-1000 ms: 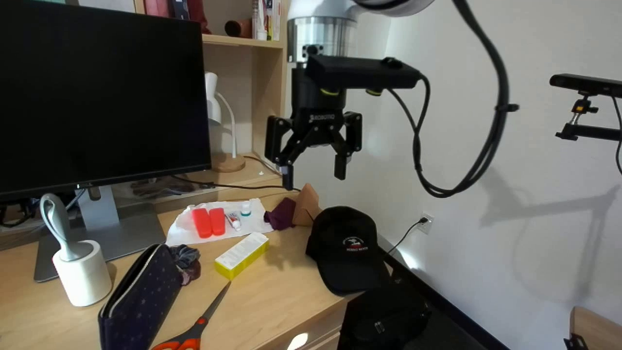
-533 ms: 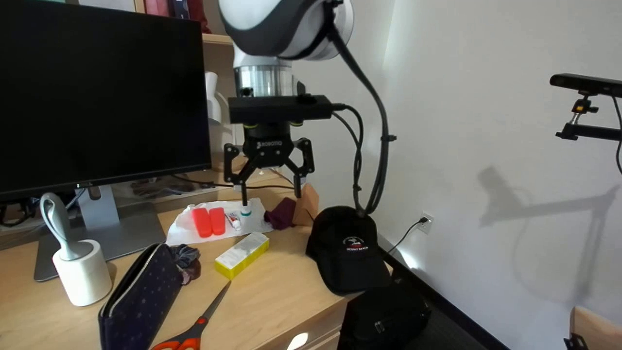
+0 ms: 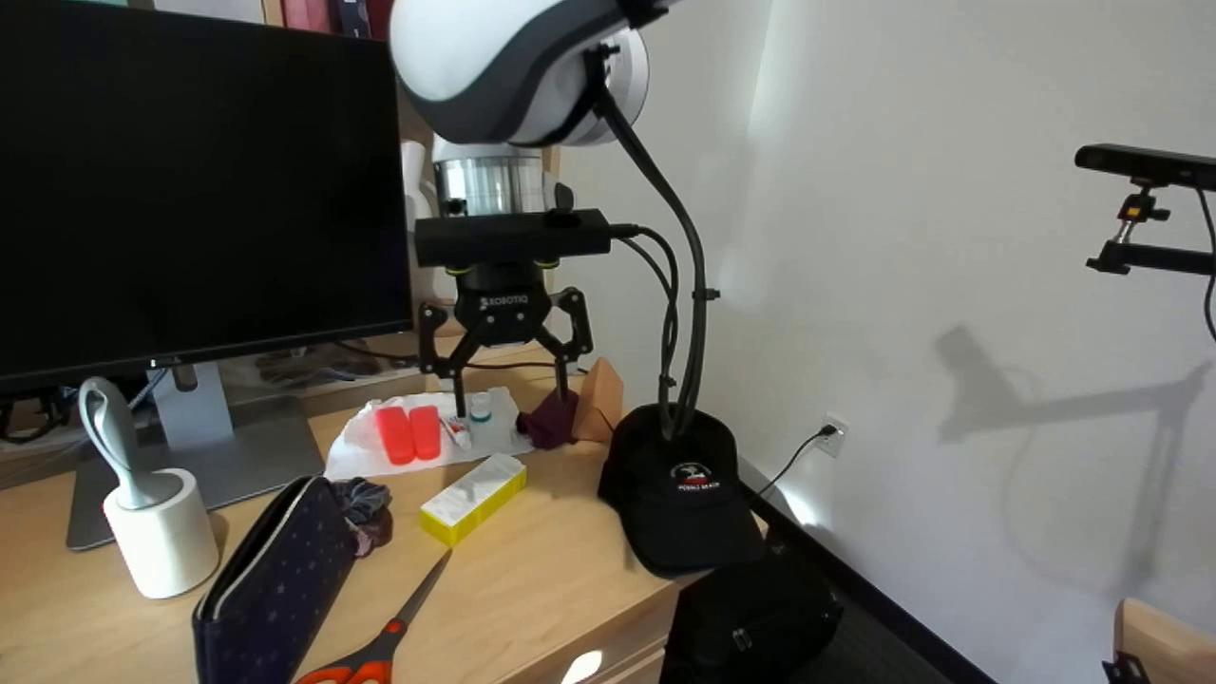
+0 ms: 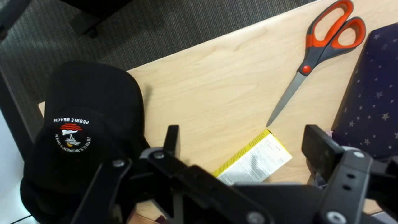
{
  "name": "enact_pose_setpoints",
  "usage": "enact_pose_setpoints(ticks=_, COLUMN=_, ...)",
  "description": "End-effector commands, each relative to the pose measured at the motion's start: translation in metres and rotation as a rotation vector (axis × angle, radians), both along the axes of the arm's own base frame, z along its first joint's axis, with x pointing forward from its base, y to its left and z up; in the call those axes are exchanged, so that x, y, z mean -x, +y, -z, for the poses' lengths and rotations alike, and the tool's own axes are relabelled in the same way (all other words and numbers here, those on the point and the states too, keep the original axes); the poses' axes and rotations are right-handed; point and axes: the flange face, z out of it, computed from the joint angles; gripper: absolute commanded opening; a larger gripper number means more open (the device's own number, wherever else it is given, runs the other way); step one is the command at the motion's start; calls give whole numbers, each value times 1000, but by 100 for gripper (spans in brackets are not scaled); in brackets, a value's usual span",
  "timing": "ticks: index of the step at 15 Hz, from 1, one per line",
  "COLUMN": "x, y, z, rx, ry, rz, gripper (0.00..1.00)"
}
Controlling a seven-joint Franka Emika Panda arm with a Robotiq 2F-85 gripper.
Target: Pick up the yellow and white box and move it slightly forward.
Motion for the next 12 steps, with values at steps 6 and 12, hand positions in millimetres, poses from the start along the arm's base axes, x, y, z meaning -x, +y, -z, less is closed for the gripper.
enact_pose_setpoints(ticks=6, x=-47, y=-25, z=39, rx=-170, ry=-30, rz=288, gripper=100)
enact_pose_setpoints(ticks=12, x=-90, y=-41, z=105, rx=-134, ry=-54, rz=515, gripper=100)
